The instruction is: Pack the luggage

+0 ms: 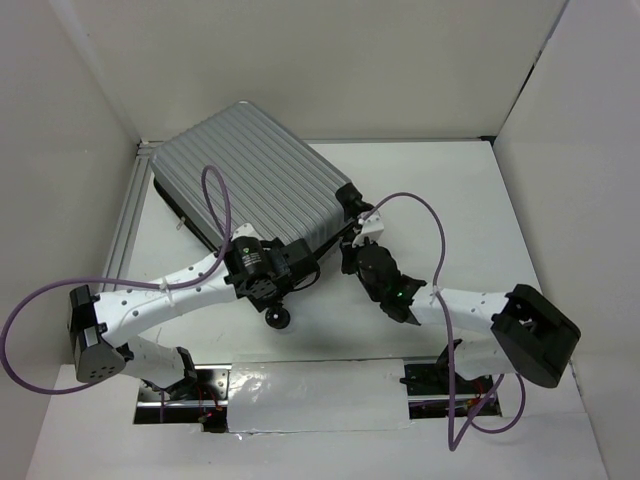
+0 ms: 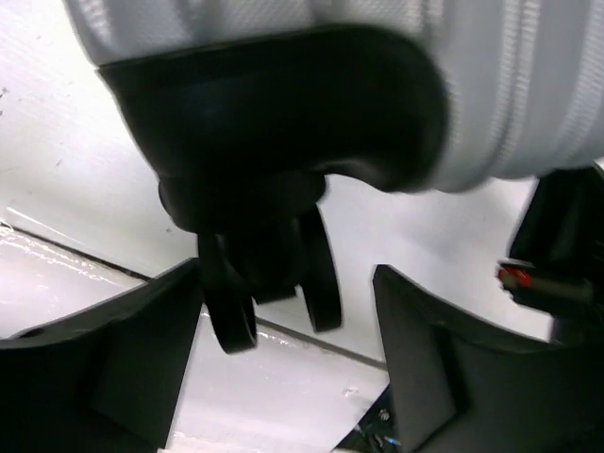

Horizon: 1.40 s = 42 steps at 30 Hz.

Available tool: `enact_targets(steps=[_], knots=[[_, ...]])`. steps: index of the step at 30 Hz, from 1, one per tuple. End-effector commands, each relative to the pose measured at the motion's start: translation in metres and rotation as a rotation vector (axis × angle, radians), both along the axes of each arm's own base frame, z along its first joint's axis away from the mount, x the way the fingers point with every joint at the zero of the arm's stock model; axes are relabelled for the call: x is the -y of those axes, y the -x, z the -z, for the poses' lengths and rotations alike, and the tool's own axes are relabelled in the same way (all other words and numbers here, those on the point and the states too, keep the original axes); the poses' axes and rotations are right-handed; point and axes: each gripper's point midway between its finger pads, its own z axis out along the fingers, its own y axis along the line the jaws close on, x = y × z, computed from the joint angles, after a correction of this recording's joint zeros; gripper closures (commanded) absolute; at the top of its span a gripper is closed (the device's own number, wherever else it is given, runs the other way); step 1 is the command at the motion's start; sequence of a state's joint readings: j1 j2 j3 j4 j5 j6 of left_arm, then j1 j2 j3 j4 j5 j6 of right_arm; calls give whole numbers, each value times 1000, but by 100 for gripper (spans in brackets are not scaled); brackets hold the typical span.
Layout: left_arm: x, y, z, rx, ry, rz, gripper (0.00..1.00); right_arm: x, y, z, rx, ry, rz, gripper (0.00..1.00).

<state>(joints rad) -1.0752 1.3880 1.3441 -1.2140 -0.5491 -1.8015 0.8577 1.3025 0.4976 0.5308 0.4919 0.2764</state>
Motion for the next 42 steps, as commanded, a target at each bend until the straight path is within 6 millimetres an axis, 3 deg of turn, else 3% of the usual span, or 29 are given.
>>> enact_targets(steps=[1, 3, 4, 6, 8, 14, 16, 17, 19, 20, 21, 25, 27, 29, 34, 36, 39, 40, 42], knots=[[-15, 0, 8, 12, -47, -63, 25, -5, -5, -63, 139, -178, 32, 100], [-17, 1, 11, 7, -57, -63, 37, -4, -6, -63, 140, -177, 41, 100], [-17, 1, 11, 7, -57, -63, 53, -2, -4, -62, 141, -178, 41, 100], [-19, 0, 11, 15, -70, -52, 71, 0, -5, -62, 142, -177, 50, 100], [-19, 0, 11, 15, -70, -52, 100, 2, -5, -60, 138, -169, 61, 100], [-26, 2, 11, 20, -85, -49, 100, 11, -2, -56, 116, -133, 82, 100], [-22, 0, 13, 28, -80, -28, 100, 17, 2, -46, 81, -87, 85, 100], [-22, 0, 13, 33, -75, -15, 100, 26, 2, -34, 43, -43, 94, 87], [-22, -2, 12, 44, -85, 5, 100, 25, 3, -31, 19, 2, 42, 60], [-20, -2, 11, 47, -83, 15, 100, 23, 5, -27, 12, 37, 3, 52], [-20, -2, 11, 47, -83, 15, 100, 20, 7, -24, 10, 64, -39, 46], [-20, 0, 9, 51, -86, 44, 100, 1, 11, -14, 18, 156, -216, 43], [-22, 1, 12, 46, -95, 44, 100, -4, 6, -11, 16, 150, -227, 43], [-26, 4, 12, 50, -85, 36, 100, -11, -6, -23, 55, 133, -226, 43], [-32, 5, 9, 65, -76, 33, 100, -15, -30, -18, 43, 138, -199, 43], [-33, 4, 6, 78, -71, 30, 100, -7, -37, -15, 36, 133, -158, 44], [-34, 4, 5, 83, -61, 30, 100, -9, -43, -22, 67, 108, -181, 61], [-34, 4, 5, 83, -61, 30, 100, -15, -43, -22, 79, 111, -212, 75], [-36, 5, 6, 83, -61, 30, 100, -18, -43, -23, 94, 115, -230, 80]])
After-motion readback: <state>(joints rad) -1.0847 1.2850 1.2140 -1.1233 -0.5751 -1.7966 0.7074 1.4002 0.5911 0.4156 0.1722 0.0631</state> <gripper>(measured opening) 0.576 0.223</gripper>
